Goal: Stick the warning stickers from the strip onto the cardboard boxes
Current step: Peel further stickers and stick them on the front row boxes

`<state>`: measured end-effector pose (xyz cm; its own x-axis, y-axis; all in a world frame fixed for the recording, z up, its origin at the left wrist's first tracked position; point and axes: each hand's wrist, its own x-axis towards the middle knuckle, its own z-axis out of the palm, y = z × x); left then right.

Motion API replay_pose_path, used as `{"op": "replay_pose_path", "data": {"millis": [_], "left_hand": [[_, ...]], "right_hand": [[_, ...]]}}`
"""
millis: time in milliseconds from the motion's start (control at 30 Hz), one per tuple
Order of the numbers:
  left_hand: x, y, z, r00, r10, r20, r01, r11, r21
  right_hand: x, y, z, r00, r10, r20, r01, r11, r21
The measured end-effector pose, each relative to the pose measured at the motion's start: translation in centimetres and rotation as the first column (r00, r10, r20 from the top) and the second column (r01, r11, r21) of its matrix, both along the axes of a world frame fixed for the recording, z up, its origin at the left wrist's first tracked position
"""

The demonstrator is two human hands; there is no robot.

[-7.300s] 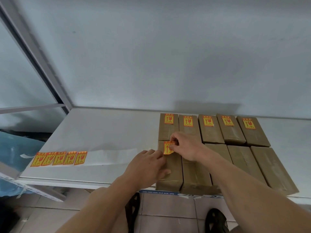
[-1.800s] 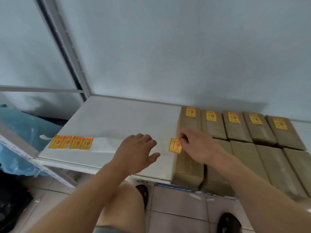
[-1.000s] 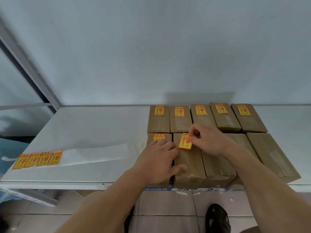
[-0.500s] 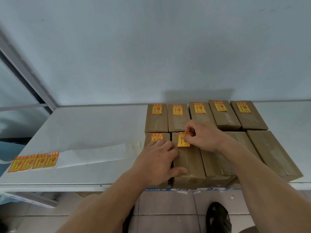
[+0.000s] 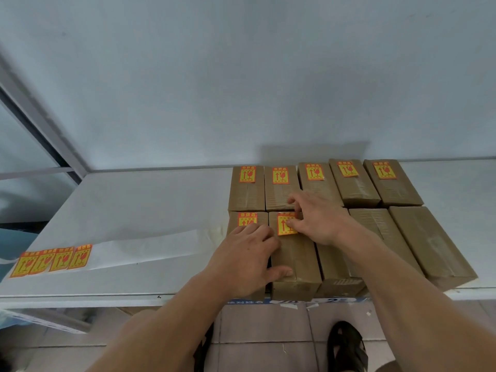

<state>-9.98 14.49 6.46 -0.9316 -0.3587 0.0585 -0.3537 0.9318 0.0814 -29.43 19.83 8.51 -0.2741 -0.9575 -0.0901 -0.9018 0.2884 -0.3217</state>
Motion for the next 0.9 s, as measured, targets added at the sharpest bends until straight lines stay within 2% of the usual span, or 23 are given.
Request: {"op": "replay_pose_path", "data": {"millis": [200, 567, 900], "left_hand": [[0.0, 0.0, -0.2, 1.0, -0.003, -0.003, 0.003, 1.0, 0.007], [-0.2, -0.1, -0.3, 1.0, 0.003, 0.002, -0.003, 1.0, -0.009], [-0.1, -0.1, -0.1, 1.0, 0.011, 0.01, -0.011, 1.0, 0.008]], "right_hand": [[0.5, 1.2, -0.5, 0.988, 0.096, -0.119, -0.11, 0.986, -0.123], [0.3, 1.5, -1.9, 0.981, 0.066, -0.183, -0.066, 0.998, 0.002], [0.3, 1.3, -1.5, 0.989, 0.011, -0.147, -0.017, 0.999, -0.041]]}}
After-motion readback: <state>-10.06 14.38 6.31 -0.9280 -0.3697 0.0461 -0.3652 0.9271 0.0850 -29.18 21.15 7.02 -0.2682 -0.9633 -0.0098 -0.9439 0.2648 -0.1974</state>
